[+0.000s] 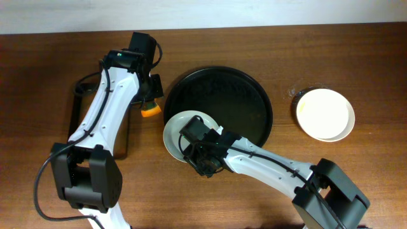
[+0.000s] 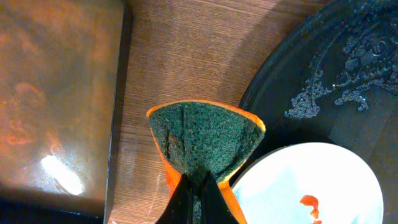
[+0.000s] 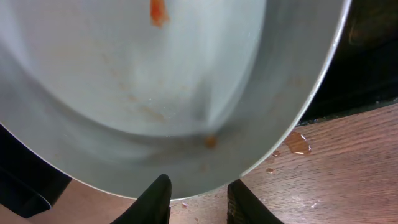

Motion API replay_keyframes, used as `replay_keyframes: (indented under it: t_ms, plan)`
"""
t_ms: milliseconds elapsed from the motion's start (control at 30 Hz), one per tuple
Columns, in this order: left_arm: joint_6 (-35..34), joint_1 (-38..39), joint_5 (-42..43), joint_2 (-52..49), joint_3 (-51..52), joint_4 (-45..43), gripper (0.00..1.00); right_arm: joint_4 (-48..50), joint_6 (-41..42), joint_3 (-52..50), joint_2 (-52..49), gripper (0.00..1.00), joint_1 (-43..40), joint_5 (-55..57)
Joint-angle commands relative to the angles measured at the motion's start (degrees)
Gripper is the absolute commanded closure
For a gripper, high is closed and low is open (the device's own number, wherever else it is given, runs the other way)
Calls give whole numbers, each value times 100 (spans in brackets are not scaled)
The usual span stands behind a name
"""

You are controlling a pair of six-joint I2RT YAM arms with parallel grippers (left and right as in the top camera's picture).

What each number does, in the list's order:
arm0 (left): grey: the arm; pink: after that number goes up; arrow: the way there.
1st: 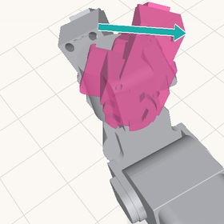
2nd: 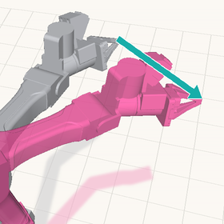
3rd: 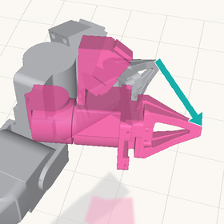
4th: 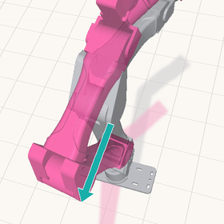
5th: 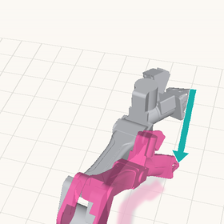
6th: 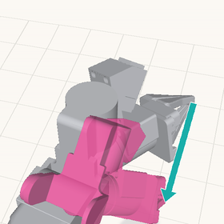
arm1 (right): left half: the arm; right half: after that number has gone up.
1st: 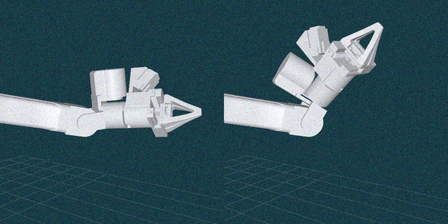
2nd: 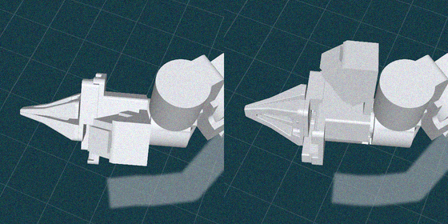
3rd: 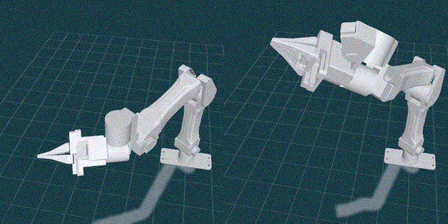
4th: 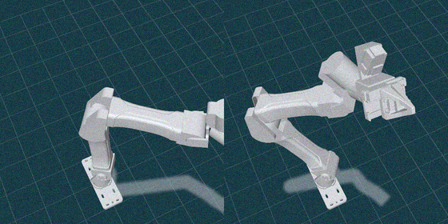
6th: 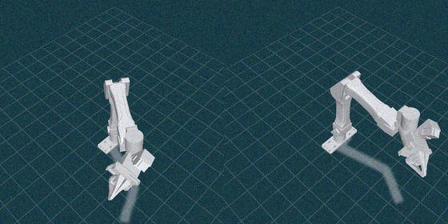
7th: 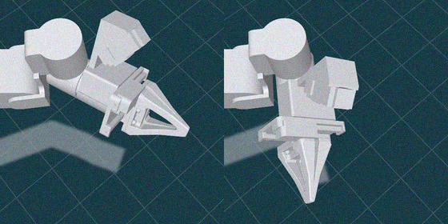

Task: Clean dirty plates on tray and stack at the side
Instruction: 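Tilt the bottom plate with right gripper and bring sponge toward it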

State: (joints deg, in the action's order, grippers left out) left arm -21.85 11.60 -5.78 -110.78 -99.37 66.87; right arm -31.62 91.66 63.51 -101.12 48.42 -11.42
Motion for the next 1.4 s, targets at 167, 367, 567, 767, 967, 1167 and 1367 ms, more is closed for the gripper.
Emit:
replay_keyframes:
  t_ms: [167,367,567,767,967,1167,1367]
  plan:
    - [92,-15,66,175,-118,70,100,-201,15,-57,-52,73,42,79]
    - [92,-15,66,175,-118,120,100,-236,11,-61,-52,73,42,186]
    - [92,-15,114,175,-118,133,100,-693,-142,-61,-52,78,42,514]
    - [92,-15,203,175,-118,138,100,-745,-809,-61,-52,96,26,658]
    - [101,-15,516,175,-118,175,100,-1069,-1648,-61,-50,96,-199,1023]
    - [702,59,1469,175,-118,199,100,-1178,-2815,-28,57,96,-988,977]
    - [1875,570,2424,173,-109,-13,100,-1196,-4922,258,173,96,-1790,566]
